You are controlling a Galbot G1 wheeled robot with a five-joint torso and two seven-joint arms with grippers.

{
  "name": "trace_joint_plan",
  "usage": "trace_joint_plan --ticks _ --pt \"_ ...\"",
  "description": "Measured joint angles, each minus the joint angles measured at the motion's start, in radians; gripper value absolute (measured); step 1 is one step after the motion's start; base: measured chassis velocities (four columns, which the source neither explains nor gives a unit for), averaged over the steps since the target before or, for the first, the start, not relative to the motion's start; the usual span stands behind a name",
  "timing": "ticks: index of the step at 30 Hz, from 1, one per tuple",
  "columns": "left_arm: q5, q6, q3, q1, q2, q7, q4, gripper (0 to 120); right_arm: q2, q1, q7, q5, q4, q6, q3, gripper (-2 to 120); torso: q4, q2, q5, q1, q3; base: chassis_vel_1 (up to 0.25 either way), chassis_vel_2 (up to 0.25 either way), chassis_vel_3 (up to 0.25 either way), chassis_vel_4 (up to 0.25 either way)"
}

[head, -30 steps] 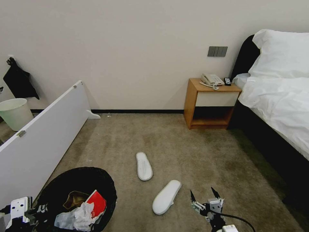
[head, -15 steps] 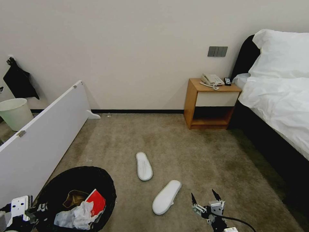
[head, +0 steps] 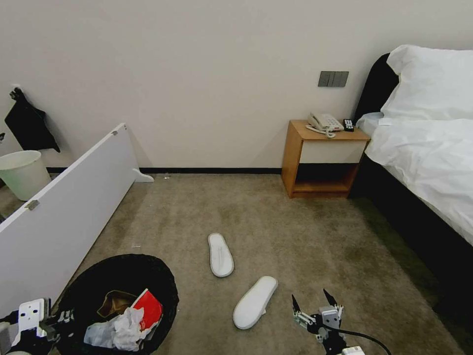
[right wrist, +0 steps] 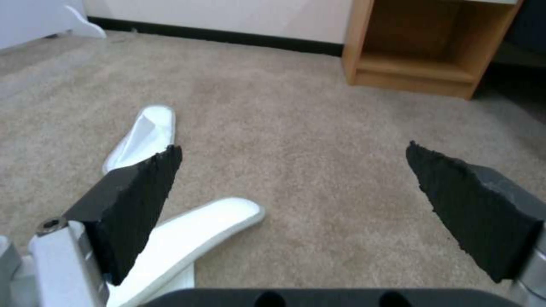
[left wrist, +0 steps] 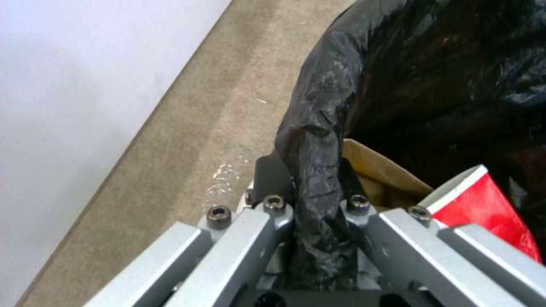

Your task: Pick up the trash bin, then pick up the garbage from the floor and place it into the trash bin.

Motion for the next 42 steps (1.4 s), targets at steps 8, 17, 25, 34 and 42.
trace_joint_plan --ticks 8,17,25,34,42 --pt "-0.001 0.0 0.0 0.0 -0.002 0.0 -0.001 3 0.001 0.0 -0.015 0.004 -0.001 0.001 0.002 100 0.0 0.0 0.0 0.0 0.0 0.0 0.0 0.0 0.0" --pt "0.0 0.0 0.002 0.0 -0.003 0.0 -0.003 3 0.0 0.002 -0.021 0.01 -0.001 0.001 0.0 100 0.0 0.0 0.0 0.0 0.0 -0.043 0.056 0.046 -0.037" --pt "0.0 0.0 0.002 0.0 -0.001 0.0 -0.004 3 -0.003 0.005 -0.024 0.014 0.0 0.0 0.0 100 0.0 0.0 0.0 0.0 0.0 -0.053 0.056 0.053 -0.059" --pt "0.0 0.0 -0.002 -0.001 0.001 0.0 -0.004 3 -0.009 0.009 0.007 0.044 0.0 -0.025 -0.023 100 -0.0001 0.0 0.0 0.0 0.0 -0.053 0.048 0.05 -0.053" --pt "-0.001 0.0 -0.009 0.008 -0.003 0.0 -0.011 3 -0.063 0.042 0.096 0.22 -0.005 -0.16 -0.118 100 0.0002 0.0 0.0 0.0 0.0 0.0 0.0 0.0 0.0"
